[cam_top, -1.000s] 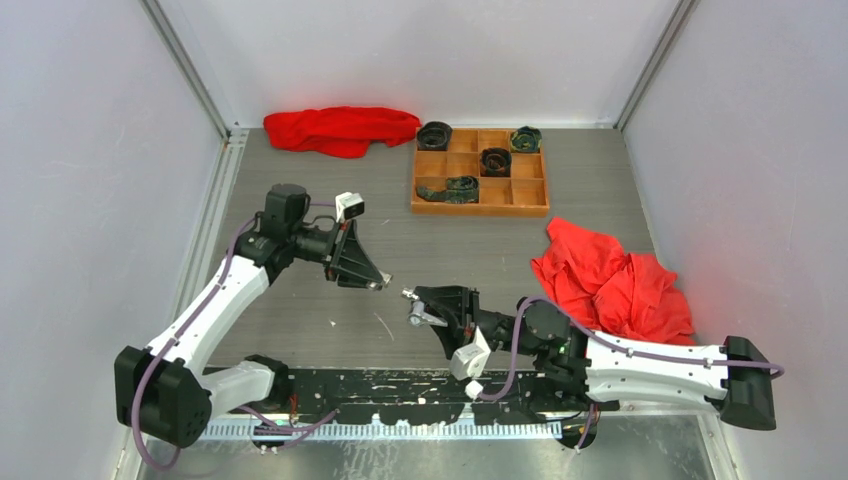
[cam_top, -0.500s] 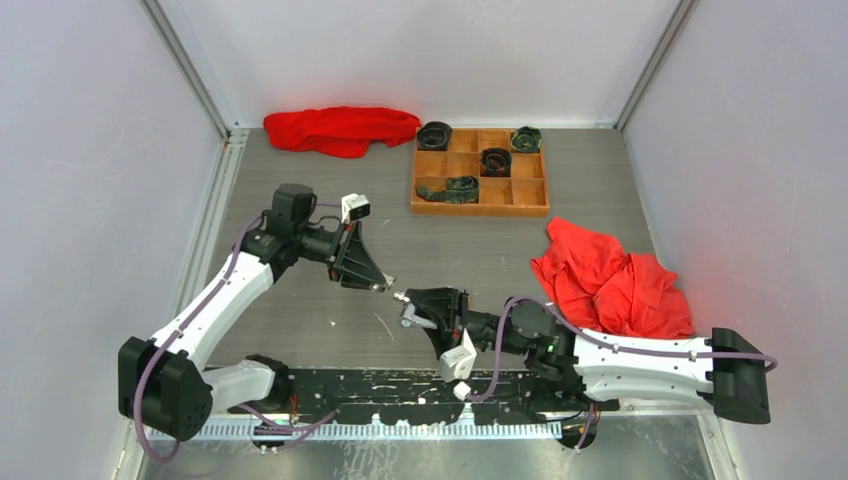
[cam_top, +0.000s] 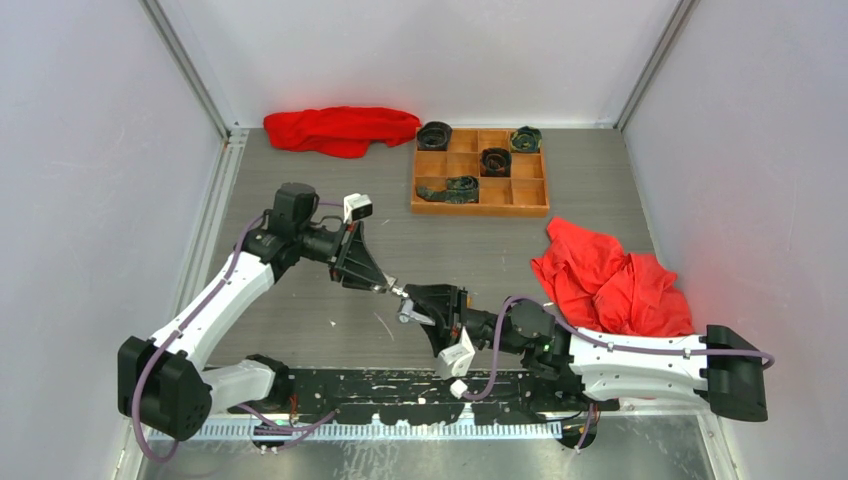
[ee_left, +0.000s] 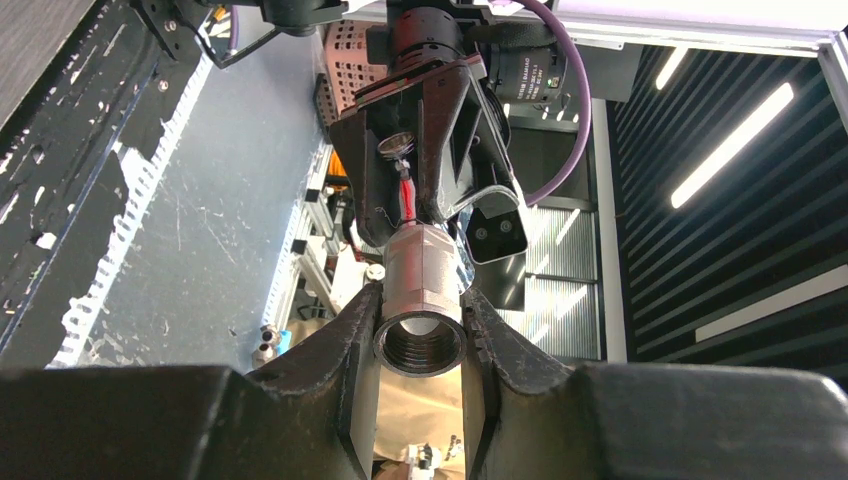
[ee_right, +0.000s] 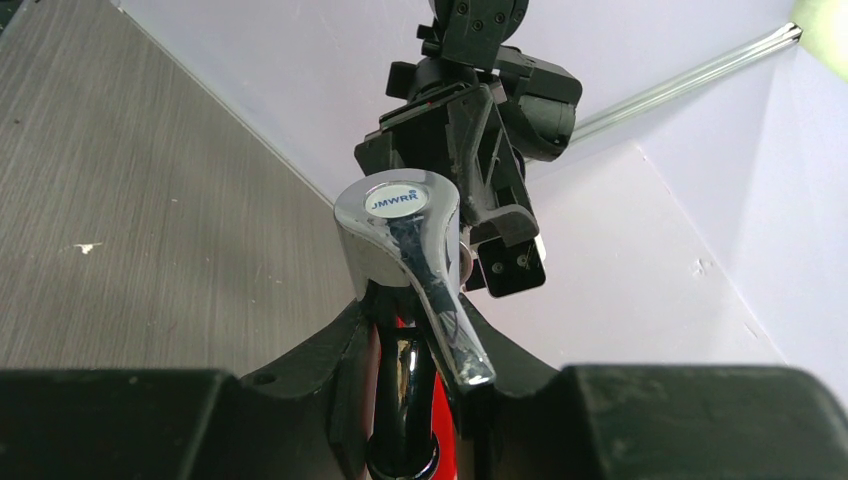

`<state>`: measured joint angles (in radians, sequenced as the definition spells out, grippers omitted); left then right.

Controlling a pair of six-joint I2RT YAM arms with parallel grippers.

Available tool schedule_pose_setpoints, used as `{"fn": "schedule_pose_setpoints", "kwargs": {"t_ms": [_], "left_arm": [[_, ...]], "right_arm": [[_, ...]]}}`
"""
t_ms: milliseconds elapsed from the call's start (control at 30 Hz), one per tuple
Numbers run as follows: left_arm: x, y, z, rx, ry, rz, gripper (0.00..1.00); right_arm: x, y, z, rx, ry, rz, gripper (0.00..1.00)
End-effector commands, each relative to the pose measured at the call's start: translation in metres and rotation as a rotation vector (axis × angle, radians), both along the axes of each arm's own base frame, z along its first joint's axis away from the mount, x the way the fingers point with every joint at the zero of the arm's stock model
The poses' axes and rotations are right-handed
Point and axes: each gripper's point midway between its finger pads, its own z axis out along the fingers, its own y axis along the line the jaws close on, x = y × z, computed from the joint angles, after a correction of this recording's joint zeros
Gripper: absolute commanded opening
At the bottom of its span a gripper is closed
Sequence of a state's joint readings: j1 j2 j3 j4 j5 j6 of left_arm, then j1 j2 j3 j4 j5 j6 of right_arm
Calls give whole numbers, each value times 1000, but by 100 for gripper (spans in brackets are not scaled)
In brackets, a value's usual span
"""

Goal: Install the water faucets

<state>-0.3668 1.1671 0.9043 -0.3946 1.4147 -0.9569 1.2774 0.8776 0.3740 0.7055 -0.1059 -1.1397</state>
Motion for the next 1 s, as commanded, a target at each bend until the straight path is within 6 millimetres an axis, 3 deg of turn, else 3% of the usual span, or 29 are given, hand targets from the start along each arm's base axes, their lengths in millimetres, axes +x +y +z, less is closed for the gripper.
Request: {"fn": "schedule_pose_setpoints", "kwargs": {"t_ms": [0, 367, 967], "left_arm": [[-6, 0, 17, -50, -83, -38, 0], [-15, -5, 18, -49, -86, -69, 0], [-9, -9, 16, -30, -100, -44, 0]], "right_arm": [[1, -8, 47, 140, -60, -24, 0], [6, -11, 42, 130, -59, -55, 0], [19, -9, 25, 79, -9, -121, 0]]}}
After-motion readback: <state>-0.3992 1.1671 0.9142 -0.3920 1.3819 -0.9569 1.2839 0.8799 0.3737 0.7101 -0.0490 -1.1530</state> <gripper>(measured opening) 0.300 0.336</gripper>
